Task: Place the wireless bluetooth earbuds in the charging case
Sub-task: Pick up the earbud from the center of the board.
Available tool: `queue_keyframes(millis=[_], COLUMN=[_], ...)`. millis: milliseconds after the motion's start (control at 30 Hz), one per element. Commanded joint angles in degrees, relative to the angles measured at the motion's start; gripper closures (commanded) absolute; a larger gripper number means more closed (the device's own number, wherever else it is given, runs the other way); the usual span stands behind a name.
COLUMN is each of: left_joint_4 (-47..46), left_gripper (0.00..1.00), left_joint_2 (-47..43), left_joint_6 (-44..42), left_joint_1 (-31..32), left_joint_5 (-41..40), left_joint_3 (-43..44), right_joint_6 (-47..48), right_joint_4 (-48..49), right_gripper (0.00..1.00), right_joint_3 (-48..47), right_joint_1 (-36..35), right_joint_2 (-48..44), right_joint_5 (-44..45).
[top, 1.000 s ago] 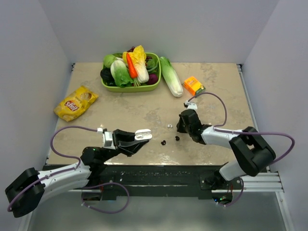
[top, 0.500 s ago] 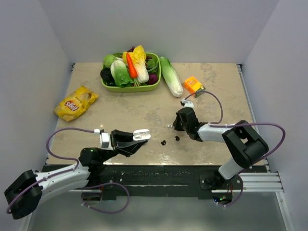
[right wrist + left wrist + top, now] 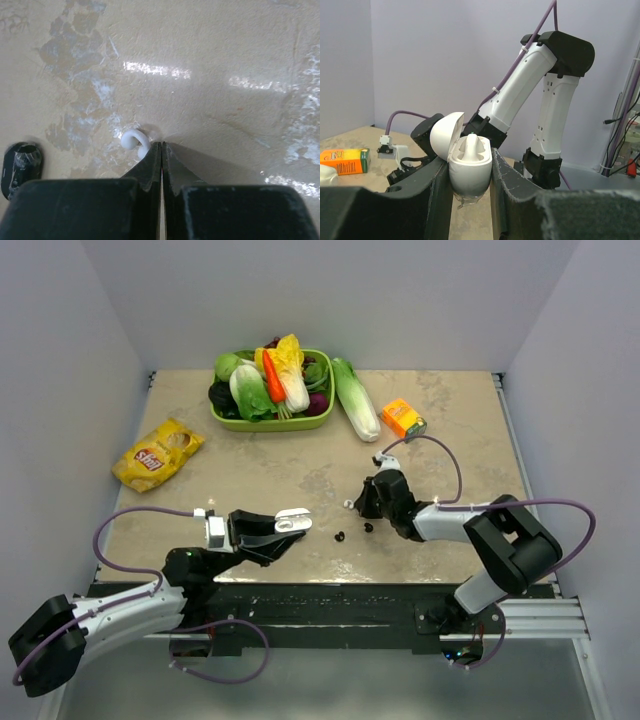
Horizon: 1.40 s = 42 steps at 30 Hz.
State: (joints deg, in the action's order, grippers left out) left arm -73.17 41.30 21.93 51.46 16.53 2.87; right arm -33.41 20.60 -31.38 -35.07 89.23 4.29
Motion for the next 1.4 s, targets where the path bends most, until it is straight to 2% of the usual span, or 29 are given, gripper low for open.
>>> queue_keyframes(millis=[0,233,267,333,367,467,533,600,767,967,1367], left_joint_4=[-10.5,-10.6,-10.7,-10.7,-10.7,-10.7,-10.7,-10.5,-11.1,-11.7,-10.5], left_gripper=[1.00,1.00,1.00,1.00,1.00,1.00,1.00,1.00,1.00,1.00,1.00], left_joint_2=[0.4,0.8,0.8,0.8,0.8,0.7,0.4,0.3,0.7,1.2,0.9], left_joint_6=[0.4,0.5,0.6,0.5,0.6,0.5,0.5,0.4,0.3,0.7,0.1], left_joint_1=[0.2,0.2,0.2,0.2,0.2,0.2,0.2,0.2,0.2,0.2,0.3], left_joint_5=[-0.1,0.0,0.0,0.0,0.0,0.0,-0.1,-0.3,-0.5,0.2,0.2], left_joint_3=[-9.1,-9.4,-9.4,-9.4,-9.3,-9.4,-9.6,-9.8,-9.7,-9.7,-9.8], right_joint_6=[-0.9,-2.4,-2.6,-2.1,-1.8,0.0,4.6,10.5,19.8,20.8,20.7], right_joint_4=[-1.2,-5.8,-6.6,-8.9,-10.0,-11.9,-10.4,-10.0,-17.8,-20.4,-20.4], right_gripper=[1.00,1.00,0.90,0.78,0.67,0.58,0.58,0.58,0.62,0.56,0.52], right_joint_3=[1.0,1.5,1.5,1.1,0.9,-0.9,-1.8,-3.4,-11.8,-14.6,-14.5], right_joint_1=[-1.4,-1.6,-1.6,-1.5,-1.6,-1.5,-1.8,-3.5,-10.2,-11.4,-11.5], right_joint_2=[0.0,-3.5,-4.3,-6.6,-7.4,-10.0,-12.5,-13.7,-9.5,-3.2,-0.9], right_joint_5=[-2.8,-0.1,1.0,3.9,4.7,5.5,3.6,-2.8,-7.1,-9.1,-5.4])
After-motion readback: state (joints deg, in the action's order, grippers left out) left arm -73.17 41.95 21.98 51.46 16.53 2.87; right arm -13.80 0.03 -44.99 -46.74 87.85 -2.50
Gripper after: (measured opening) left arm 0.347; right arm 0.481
